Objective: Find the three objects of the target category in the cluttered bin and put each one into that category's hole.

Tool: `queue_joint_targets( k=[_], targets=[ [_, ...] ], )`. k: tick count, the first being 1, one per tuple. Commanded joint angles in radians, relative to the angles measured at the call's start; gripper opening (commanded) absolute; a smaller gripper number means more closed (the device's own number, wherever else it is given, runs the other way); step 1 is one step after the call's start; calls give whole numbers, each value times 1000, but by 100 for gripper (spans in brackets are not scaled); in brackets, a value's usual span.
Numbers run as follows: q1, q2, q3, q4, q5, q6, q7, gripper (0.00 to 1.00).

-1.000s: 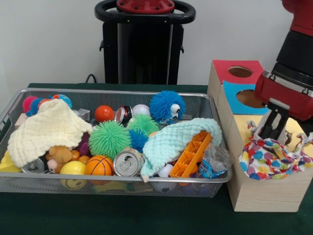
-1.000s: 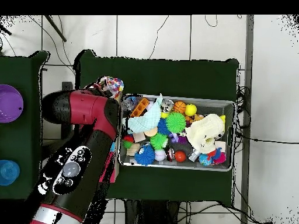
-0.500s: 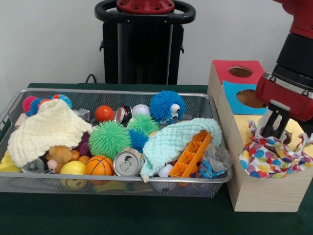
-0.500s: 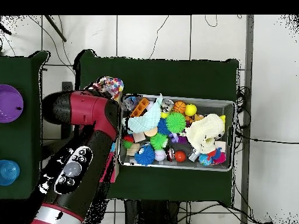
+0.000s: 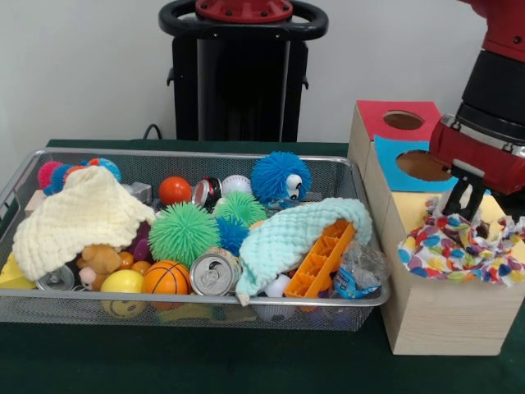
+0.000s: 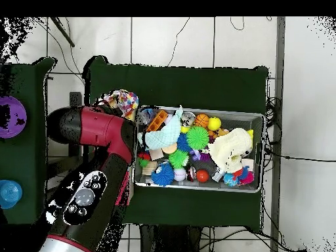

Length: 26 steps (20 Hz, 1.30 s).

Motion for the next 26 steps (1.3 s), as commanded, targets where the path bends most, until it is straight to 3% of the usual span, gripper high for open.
queue_joint_targets(
  k=[1, 26],
  targets=[
    [14, 16, 151, 134, 70, 22, 300, 0],
    [29, 27, 132, 141, 125, 35, 288, 0]
  ],
)
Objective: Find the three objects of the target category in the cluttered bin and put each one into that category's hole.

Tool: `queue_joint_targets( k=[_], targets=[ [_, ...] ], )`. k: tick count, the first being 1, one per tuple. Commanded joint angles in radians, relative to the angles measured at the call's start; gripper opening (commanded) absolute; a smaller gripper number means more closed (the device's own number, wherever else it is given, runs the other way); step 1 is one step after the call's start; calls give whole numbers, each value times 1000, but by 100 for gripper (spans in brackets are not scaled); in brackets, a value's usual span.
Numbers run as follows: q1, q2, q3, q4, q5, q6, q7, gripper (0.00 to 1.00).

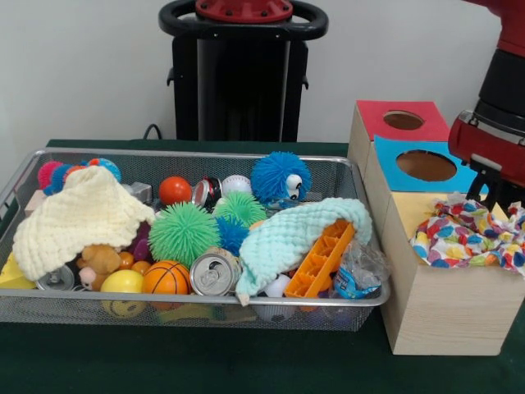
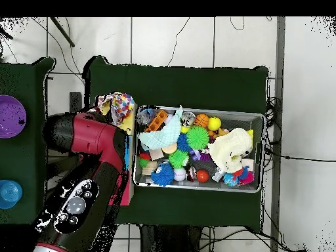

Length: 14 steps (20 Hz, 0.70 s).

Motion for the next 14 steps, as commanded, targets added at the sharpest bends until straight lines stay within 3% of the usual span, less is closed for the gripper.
queue_joint_targets(
  k=[1, 7, 14],
  targets=[
    [-23, 30, 131, 92, 42, 29, 279, 0],
    [-75, 36, 179, 102, 37, -80, 189, 0],
    [-87, 42, 182, 99, 22, -103, 187, 0]
  ],
)
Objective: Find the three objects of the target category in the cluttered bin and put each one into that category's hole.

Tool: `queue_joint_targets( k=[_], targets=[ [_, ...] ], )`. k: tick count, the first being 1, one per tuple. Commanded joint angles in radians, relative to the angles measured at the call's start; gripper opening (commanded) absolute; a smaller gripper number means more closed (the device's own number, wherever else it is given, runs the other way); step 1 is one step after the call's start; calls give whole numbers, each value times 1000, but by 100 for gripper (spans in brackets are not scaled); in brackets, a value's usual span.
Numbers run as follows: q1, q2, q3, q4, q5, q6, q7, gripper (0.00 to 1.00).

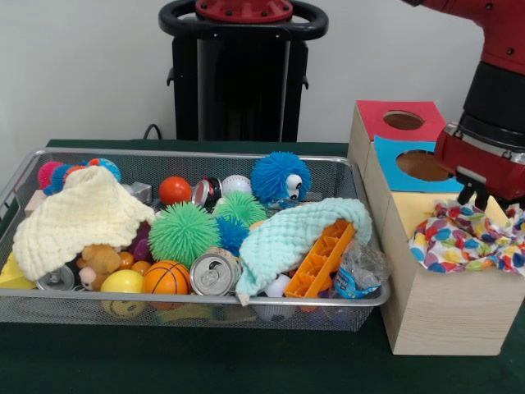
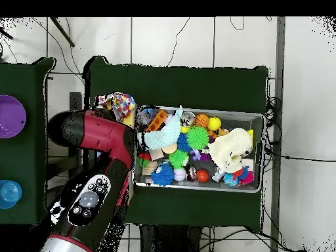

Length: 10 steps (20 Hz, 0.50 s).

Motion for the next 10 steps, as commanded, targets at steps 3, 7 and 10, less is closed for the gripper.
queue_joint_targets(
  k=[3, 7, 10],
  targets=[
    [-49, 39, 156, 95, 12, -74, 184, 0],
    [-49, 39, 157, 99, 8, -84, 185, 0],
    [-46, 37, 158, 101, 6, -86, 184, 0]
  ],
)
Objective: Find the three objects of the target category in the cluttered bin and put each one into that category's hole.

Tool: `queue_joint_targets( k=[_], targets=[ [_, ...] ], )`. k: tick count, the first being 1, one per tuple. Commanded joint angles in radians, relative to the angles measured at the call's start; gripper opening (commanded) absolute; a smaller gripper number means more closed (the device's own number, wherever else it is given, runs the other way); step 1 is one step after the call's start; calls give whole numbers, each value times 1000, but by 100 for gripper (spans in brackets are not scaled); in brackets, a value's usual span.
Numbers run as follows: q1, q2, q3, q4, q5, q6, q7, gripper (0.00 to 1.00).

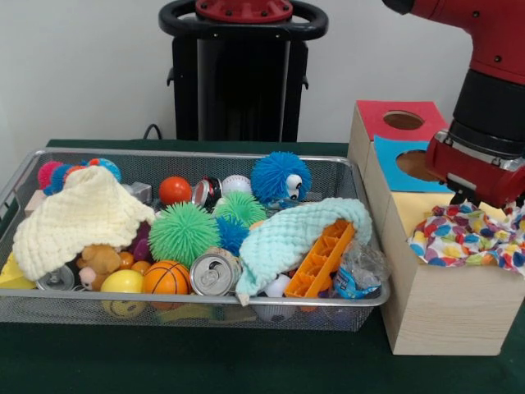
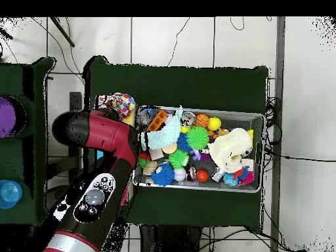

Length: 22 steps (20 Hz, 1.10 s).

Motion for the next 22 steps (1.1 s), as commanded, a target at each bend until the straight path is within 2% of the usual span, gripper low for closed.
queue_joint_targets(
  k=[1, 15, 22],
  targets=[
    [-34, 34, 144, 93, 5, -61, 182, 0],
    [-36, 29, 146, 93, 3, -51, 187, 0],
    [4, -63, 60, 96, -29, 146, 219, 0]
  ],
)
